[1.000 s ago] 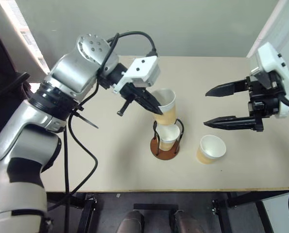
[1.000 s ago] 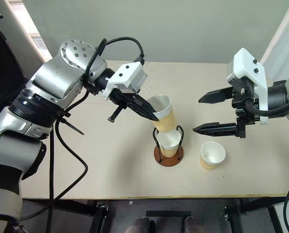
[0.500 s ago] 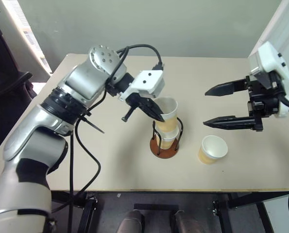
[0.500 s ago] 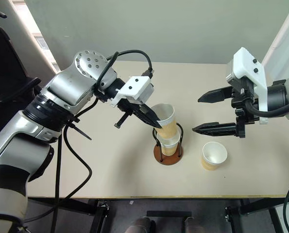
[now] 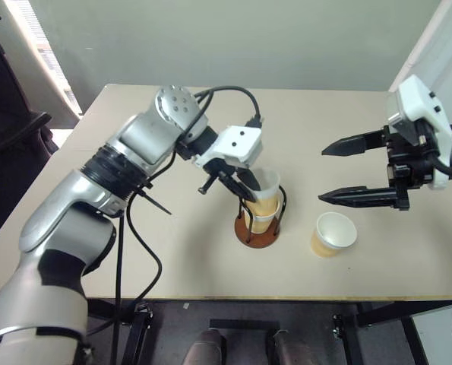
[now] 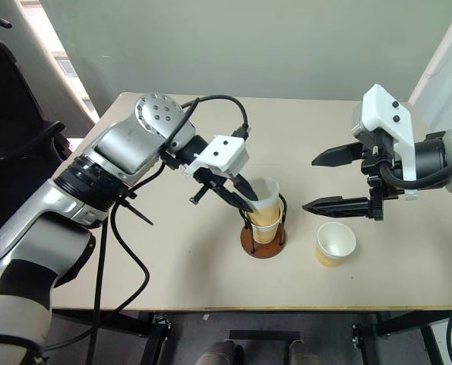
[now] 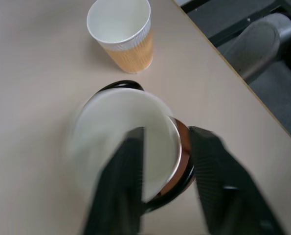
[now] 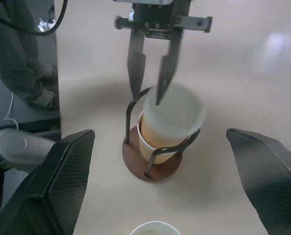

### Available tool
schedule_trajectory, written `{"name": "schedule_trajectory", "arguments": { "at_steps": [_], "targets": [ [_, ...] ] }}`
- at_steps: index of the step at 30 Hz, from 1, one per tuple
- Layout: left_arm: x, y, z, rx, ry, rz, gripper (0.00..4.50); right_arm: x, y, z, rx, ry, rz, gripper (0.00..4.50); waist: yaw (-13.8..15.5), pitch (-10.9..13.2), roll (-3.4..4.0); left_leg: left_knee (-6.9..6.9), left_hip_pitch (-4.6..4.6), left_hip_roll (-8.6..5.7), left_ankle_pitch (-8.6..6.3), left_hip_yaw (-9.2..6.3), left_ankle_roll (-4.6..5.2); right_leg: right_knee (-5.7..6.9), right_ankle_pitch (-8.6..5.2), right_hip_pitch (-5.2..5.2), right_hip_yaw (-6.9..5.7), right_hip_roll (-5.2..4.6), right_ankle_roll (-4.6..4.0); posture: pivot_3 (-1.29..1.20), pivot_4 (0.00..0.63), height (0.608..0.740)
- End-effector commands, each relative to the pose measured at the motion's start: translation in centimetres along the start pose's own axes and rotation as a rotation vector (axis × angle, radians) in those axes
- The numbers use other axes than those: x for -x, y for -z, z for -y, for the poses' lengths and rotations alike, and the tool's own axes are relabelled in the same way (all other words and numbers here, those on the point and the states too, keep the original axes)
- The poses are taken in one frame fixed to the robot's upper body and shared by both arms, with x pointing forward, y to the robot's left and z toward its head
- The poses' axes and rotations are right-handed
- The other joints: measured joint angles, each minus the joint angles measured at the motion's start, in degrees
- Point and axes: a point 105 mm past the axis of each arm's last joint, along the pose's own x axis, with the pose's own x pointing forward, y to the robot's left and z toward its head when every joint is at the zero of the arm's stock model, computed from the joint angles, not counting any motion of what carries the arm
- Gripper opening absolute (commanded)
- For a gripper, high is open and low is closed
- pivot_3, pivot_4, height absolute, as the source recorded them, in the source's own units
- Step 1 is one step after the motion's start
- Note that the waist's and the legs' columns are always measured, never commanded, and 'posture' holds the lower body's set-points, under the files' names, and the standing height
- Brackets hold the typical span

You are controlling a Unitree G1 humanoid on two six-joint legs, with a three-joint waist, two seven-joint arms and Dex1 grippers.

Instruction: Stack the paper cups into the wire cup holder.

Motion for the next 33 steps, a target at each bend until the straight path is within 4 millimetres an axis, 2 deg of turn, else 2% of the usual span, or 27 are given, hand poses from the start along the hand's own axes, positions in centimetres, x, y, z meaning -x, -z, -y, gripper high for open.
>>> {"name": "schedule_trajectory", "arguments": {
  "at_steps": [1,6,9,11,15,18,29,33],
  "targets": [
    [1.1,-1.7,-0.4,-0.024,-0.015,0.064,2.76,0.5,-0.5,-0.5,0.03,0.019,0.001,4.5,0.01,0.0,0.0,0.01,0.0,0.0,0.0,-0.01,0.0,0.0,0.0,0.0,0.02,-0.01,0.01,0.0,0.15,0.74],
    [2.9,-2.5,-0.9,-0.007,-0.092,0.144,4.47,-0.6,1.8,-1.9,0.031,-0.005,-0.105,4.5,0.02,0.0,0.0,0.01,0.0,0.02,0.0,0.0,0.0,-0.01,-0.01,0.03,0.02,-0.01,0.06,0.0,0.15,0.74],
    [5.4,-2.8,-0.8,0.011,-0.182,0.222,4.47,-1.7,5.1,-3.6,0.021,-0.045,-0.247,4.5,0.1,0.0,0.0,0.0,0.01,0.01,0.0,0.0,0.0,0.0,-0.03,0.03,0.02,0.0,0.08,0.0,0.15,0.74],
    [6.2,-2.7,-0.7,0.025,-0.209,0.244,4.47,-1.8,6.1,-4.1,0.026,-0.058,-0.289,4.5,0.01,-0.01,0.02,-0.02,0.01,0.02,-0.01,0.0,-0.01,-0.02,-0.04,0.03,0.01,0.01,0.09,0.0,0.15,0.74],
    [8.1,-2.5,-0.3,0.071,-0.287,0.325,4.47,-2.2,8.0,-3.8,0.054,-0.041,-0.356,4.5,-0.03,-0.03,0.06,0.08,0.03,-0.02,-0.03,0.08,0.03,0.0,-0.02,0.06,0.08,-0.01,0.17,0.0,0.15,0.74],
    [9.4,-1.4,0.9,0.119,-0.352,0.354,4.47,-2.7,9.7,-3.3,0.097,-0.03,-0.421,4.5,-0.33,-0.04,0.06,0.21,0.11,0.02,-0.05,0.08,0.07,0.02,0.02,0.14,0.08,0.01,0.19,0.0,0.15,0.74],
    [10.1,0.9,4.4,0.206,-0.442,0.371,4.47,-4.0,12.1,-2.4,0.16,-0.054,-0.497,4.5,-0.33,-0.04,0.06,0.38,0.34,0.02,-0.06,0.06,0.14,0.06,0.08,0.4,0.08,0.02,0.17,0.0,0.15,0.74],
    [9.8,1.4,4.7,0.221,-0.453,0.349,4.5,-4.4,12.1,-2.2,0.182,-0.072,-0.502,3.56,-0.28,-0.04,0.06,0.37,0.46,0.02,-0.07,0.06,0.15,0.07,0.1,0.49,0.07,0.03,0.11,0.0,0.15,0.74]
  ]
}}
